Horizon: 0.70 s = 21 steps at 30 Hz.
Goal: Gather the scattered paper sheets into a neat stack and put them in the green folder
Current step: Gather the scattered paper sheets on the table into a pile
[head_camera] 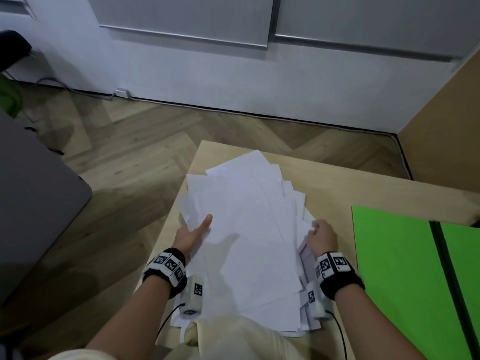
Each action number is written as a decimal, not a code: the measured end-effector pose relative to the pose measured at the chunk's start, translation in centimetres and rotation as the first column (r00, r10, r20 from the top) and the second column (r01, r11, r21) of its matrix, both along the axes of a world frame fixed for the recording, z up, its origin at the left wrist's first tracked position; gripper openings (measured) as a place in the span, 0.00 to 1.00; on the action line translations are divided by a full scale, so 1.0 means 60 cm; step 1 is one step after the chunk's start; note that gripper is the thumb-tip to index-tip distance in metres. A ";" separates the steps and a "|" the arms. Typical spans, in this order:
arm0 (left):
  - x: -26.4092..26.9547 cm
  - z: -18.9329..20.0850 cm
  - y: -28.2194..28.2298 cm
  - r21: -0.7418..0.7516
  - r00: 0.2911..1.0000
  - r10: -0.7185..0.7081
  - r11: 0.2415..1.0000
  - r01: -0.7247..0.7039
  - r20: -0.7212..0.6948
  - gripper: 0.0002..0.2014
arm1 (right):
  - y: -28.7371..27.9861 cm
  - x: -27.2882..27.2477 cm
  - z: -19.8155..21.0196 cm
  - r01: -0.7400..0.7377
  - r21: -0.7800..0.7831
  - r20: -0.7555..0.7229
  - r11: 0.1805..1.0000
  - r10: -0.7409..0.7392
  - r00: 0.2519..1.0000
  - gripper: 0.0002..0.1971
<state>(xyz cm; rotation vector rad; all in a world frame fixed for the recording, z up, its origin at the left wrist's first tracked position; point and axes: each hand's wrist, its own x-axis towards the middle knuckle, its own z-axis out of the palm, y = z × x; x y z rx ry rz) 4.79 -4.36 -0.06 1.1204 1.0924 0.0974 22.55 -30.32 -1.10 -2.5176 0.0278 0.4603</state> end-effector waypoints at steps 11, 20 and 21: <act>0.008 -0.026 0.043 0.304 0.976 0.039 0.952 0.027 -0.212 0.18 | -0.016 -0.013 -0.054 -0.210 -0.265 0.084 0.941 0.240 0.967 0.19; 0.014 -0.010 0.043 0.231 0.972 -0.059 0.967 0.112 -0.226 0.26 | 0.016 -0.039 -0.038 0.150 0.150 0.046 0.977 -0.158 0.986 0.18; 0.013 -0.020 0.044 0.207 0.965 -0.079 0.969 0.133 -0.249 0.29 | 0.019 -0.037 -0.037 0.157 0.167 -0.023 0.973 -0.156 0.988 0.25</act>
